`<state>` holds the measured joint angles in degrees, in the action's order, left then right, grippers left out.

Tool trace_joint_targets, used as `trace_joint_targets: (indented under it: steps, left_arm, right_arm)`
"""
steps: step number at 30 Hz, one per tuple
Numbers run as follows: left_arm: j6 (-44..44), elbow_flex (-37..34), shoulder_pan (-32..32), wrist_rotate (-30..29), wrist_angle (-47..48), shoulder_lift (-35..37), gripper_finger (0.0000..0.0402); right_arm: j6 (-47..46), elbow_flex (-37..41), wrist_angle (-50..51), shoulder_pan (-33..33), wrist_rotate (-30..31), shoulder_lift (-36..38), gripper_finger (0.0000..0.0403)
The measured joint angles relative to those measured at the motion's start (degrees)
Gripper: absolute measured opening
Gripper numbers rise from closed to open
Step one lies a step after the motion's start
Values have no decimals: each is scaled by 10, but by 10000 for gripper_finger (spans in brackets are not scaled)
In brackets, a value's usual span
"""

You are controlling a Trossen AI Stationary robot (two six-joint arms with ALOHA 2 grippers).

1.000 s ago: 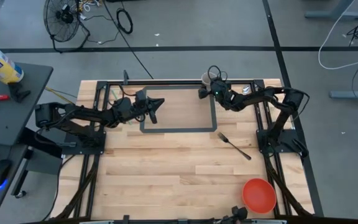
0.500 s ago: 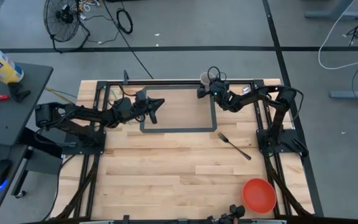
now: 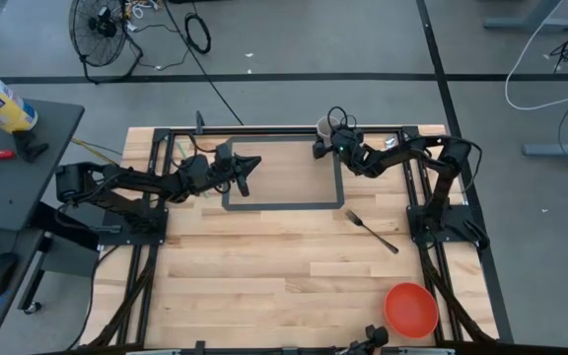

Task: Pick & Place Utensil
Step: Put the white cup on the transparent mat, then put the orange bowl on the transparent mat

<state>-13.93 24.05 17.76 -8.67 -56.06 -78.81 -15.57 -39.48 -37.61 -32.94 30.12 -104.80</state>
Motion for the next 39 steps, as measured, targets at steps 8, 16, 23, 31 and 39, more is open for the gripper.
trace_joint_targets:
  steps: [8,16,23,31,39]
  left_arm:
    - [0,0,0,0,2,0,14]
    - [-3,0,0,0,2,0,14]
    - [-4,0,0,0,2,0,14]
    - [-4,0,0,0,2,0,14]
    - [-4,0,0,0,2,0,14]
  right_arm:
    - [-5,0,57,1,-33,28,399]
    - [0,0,153,1,-43,55,396]
    - [11,0,191,1,-91,76,395]
    - [10,0,286,1,-117,122,393]
    - [8,0,397,19,-132,193,382]
